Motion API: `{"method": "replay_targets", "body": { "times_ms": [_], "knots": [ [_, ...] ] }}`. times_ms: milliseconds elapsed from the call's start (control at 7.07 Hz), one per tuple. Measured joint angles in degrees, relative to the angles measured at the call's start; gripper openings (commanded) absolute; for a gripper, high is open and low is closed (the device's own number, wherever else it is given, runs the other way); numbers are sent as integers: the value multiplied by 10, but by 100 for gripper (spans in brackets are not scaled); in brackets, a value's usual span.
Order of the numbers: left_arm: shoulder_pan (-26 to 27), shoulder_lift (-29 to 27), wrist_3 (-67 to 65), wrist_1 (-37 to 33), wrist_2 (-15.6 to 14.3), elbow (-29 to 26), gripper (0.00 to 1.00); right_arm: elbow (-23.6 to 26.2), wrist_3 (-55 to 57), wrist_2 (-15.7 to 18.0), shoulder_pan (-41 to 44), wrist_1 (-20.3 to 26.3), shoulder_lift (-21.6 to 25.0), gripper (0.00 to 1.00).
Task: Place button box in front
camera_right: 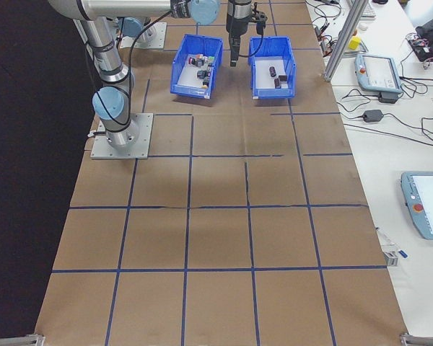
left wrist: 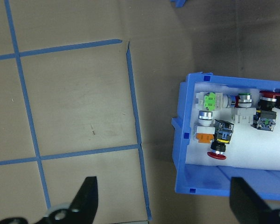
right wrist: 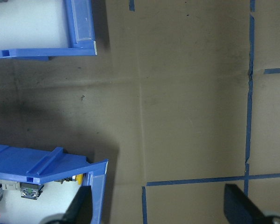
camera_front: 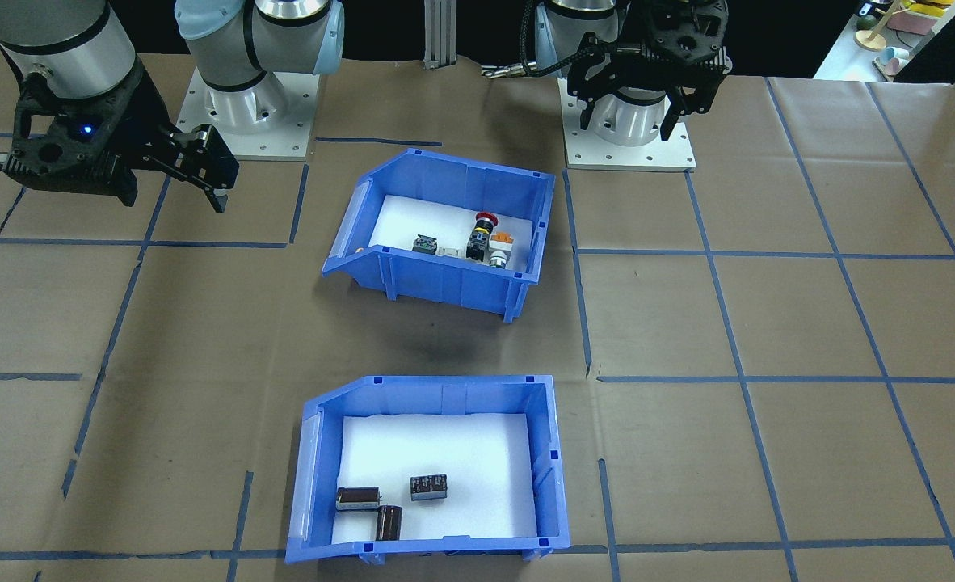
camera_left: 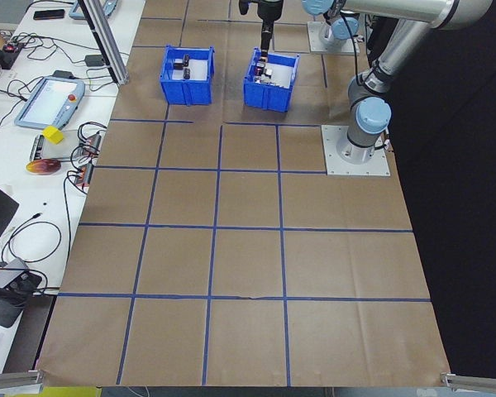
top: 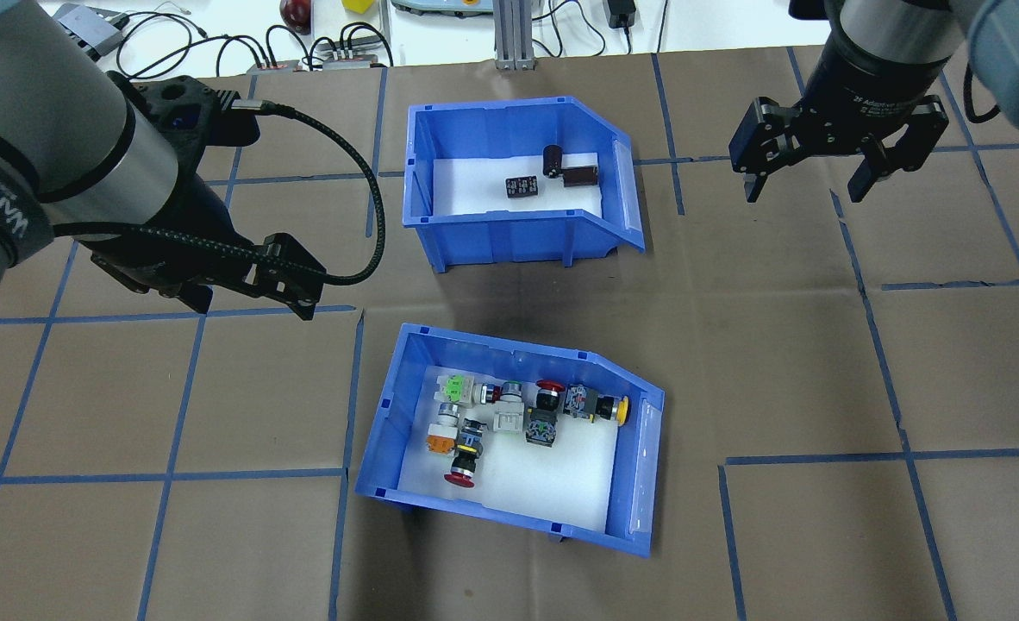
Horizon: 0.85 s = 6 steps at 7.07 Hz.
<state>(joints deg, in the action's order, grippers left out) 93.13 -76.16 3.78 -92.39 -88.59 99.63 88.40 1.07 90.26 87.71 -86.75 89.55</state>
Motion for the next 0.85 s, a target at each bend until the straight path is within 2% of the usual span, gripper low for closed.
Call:
{"method": "replay_targets", "body": {
  "times_ms": [848],
  "knots": [
    [0, -15, -2, 32, -1, 13, 99, 1, -4, 0, 0, 3, 3, 100]
  ]
}}
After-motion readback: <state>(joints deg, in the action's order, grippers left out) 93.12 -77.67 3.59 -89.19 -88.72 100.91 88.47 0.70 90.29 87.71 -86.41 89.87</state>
